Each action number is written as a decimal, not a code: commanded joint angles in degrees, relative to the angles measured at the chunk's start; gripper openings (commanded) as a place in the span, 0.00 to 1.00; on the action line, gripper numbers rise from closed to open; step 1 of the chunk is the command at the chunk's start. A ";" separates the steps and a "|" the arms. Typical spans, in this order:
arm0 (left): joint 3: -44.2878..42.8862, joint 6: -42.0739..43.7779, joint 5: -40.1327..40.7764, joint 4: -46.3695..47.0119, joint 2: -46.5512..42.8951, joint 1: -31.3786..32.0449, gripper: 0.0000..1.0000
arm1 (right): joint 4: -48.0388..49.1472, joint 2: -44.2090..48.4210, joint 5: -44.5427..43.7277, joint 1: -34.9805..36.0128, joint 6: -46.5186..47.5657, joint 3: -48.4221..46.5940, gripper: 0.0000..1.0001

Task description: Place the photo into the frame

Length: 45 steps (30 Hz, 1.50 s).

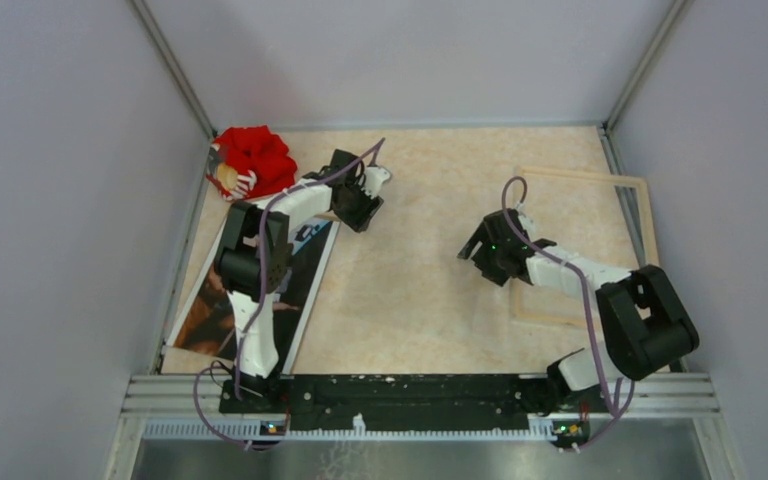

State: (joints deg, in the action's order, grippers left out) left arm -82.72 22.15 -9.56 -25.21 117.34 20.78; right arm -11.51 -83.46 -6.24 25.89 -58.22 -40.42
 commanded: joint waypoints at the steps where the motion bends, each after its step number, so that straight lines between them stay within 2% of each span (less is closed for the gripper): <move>1: 4.21 1.19 3.87 -8.04 6.49 0.20 0.58 | 3.36 -1.10 5.31 -1.12 -3.06 3.16 0.75; 3: 3.90 1.16 2.70 -8.56 6.70 0.43 0.54 | 7.20 -2.07 6.98 -1.45 -4.73 4.03 0.74; 6: 2.98 1.54 0.64 -9.98 7.88 1.61 0.38 | 13.27 -3.78 10.49 -1.46 -8.09 4.45 0.74; 7: 1.97 1.30 0.47 -10.92 8.78 2.15 0.35 | 14.83 -3.84 11.10 -1.46 -9.22 4.40 0.74; 10: -1.75 1.15 -1.52 -13.61 11.15 3.32 0.22 | 17.03 -2.84 11.91 -1.65 -11.47 3.70 0.74; 12: -3.18 1.53 -1.12 -14.41 12.04 4.29 0.19 | 17.30 -1.35 12.04 -1.79 -12.26 3.12 0.74; 20: -6.10 2.02 -2.19 -16.82 15.26 6.06 0.19 | 16.73 2.15 12.22 -3.89 -12.43 4.78 0.74; 21: -5.95 2.14 -2.04 -16.80 14.99 6.10 0.19 | 13.72 2.53 10.76 -3.91 -10.46 3.39 0.73; 25: -4.30 2.99 1.65 -15.98 12.17 5.02 0.19 | -9.19 4.75 -1.40 -2.54 -0.64 -6.68 0.74; 28: -5.26 2.71 0.76 -16.70 10.27 2.66 0.20 | -14.86 7.72 -6.35 -2.10 3.51 -8.43 0.75; 32: -6.88 2.28 -1.12 -17.65 7.63 -0.04 0.21 | -18.15 9.57 -10.78 -2.37 6.73 -9.79 0.76; 36: -6.31 2.46 -2.16 -18.20 5.49 -2.10 0.21 | -22.18 6.00 -12.22 -4.72 8.58 -12.76 0.76; 45: -1.01 2.31 -4.52 -16.35 3.05 -3.49 0.23 | -16.53 0.85 -8.25 -3.40 6.88 -8.09 0.76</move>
State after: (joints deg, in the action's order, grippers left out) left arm -87.83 25.15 -13.91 -36.18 119.07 17.21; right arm -29.87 -79.92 -15.07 21.65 -51.42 -49.87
